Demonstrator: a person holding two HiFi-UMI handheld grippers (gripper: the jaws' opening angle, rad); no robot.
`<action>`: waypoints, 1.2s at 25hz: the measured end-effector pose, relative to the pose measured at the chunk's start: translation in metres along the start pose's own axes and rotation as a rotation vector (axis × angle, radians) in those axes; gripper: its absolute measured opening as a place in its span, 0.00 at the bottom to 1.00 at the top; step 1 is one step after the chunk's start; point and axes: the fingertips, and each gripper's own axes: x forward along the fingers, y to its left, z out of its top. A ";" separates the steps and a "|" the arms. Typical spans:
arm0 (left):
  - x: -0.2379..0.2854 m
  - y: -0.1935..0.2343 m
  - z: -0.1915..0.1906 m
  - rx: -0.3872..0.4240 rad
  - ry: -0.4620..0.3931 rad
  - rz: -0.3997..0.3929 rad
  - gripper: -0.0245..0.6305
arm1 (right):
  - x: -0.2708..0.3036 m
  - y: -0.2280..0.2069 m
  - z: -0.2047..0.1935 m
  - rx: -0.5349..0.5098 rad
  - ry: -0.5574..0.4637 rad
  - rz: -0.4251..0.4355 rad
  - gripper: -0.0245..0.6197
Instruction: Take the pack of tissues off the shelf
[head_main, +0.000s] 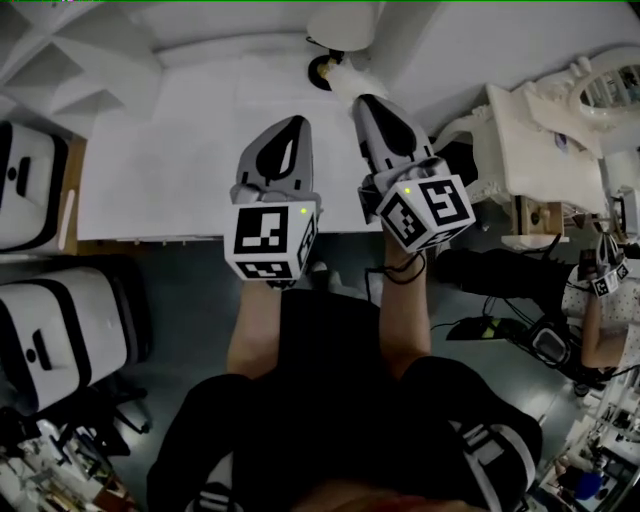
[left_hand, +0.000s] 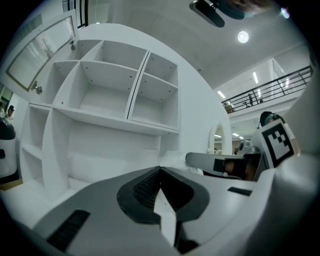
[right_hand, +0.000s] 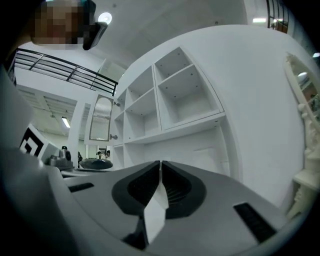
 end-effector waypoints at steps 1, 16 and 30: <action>0.001 0.000 -0.003 0.001 0.003 0.004 0.05 | -0.002 0.000 -0.007 -0.003 0.009 0.004 0.09; 0.027 -0.015 -0.030 0.041 0.063 0.022 0.05 | -0.034 -0.019 -0.035 -0.001 0.051 -0.033 0.08; 0.021 -0.039 -0.025 0.058 0.049 0.003 0.05 | -0.052 -0.026 -0.027 0.027 0.013 -0.007 0.08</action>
